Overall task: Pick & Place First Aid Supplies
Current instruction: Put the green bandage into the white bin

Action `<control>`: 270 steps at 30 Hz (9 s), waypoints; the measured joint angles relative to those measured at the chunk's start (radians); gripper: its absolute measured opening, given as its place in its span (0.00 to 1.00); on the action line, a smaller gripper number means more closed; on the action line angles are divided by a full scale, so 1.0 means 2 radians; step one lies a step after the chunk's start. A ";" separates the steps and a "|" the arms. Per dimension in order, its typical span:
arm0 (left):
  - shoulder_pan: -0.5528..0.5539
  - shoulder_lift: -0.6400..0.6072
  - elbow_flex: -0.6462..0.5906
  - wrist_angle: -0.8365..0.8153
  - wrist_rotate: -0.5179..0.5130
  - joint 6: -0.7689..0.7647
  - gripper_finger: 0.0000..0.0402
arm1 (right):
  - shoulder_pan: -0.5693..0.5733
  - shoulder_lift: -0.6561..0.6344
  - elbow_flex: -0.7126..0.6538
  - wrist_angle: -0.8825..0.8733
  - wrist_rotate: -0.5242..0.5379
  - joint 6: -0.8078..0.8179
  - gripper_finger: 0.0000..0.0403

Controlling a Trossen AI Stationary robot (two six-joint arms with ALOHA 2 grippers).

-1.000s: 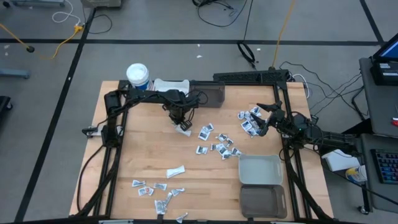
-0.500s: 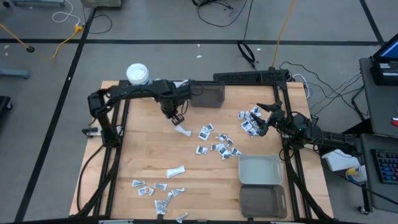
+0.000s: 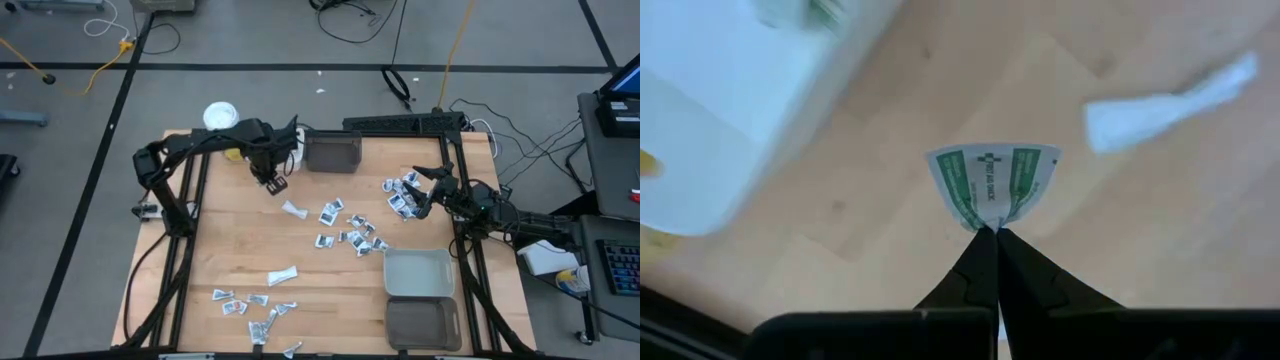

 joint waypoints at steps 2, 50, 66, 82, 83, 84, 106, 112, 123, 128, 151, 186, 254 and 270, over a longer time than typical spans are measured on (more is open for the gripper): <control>0.014 0.003 0.011 -0.001 0.000 0.014 0.00 | 0.000 0.000 0.000 0.000 0.000 0.000 0.69; 0.125 0.181 0.158 0.039 -0.053 0.137 0.00 | 0.000 0.000 0.000 0.000 0.000 0.000 0.69; 0.121 0.181 0.140 0.065 -0.052 0.117 0.12 | 0.000 0.000 0.000 0.000 0.000 0.000 0.69; 0.122 0.180 0.140 0.052 -0.049 0.132 0.75 | 0.000 0.000 0.000 0.000 0.000 0.000 0.69; 0.122 0.180 0.141 0.051 -0.050 0.141 0.78 | 0.000 0.000 0.000 0.000 0.000 0.000 0.69; 0.122 0.180 0.141 0.051 -0.052 0.160 0.80 | 0.000 0.000 0.000 0.000 0.000 0.000 0.69; 0.077 0.140 0.141 0.061 -0.174 0.611 0.77 | 0.000 0.000 0.000 0.000 0.000 0.000 0.69; 0.037 0.124 0.142 0.065 -0.173 0.601 0.74 | 0.000 0.000 0.000 0.000 0.000 0.000 0.69; -0.042 0.107 0.142 0.059 -0.172 0.522 0.77 | 0.000 0.000 0.000 0.000 0.000 0.000 0.69; -0.082 0.107 0.142 0.055 -0.163 0.488 0.79 | 0.000 0.000 0.000 0.000 0.000 0.000 0.69; -0.154 0.107 0.135 0.009 0.010 0.346 0.77 | 0.000 0.000 0.000 0.000 0.000 0.000 0.69; -0.149 0.108 -0.055 0.250 0.026 0.358 0.53 | 0.000 0.000 0.000 0.000 0.000 0.000 0.69; 0.088 0.108 0.159 -0.031 0.009 0.358 0.01 | 0.000 0.000 0.000 0.000 0.000 0.000 0.69; 0.158 0.108 0.154 0.026 0.009 0.384 0.01 | 0.000 0.000 0.000 0.000 0.000 0.000 0.69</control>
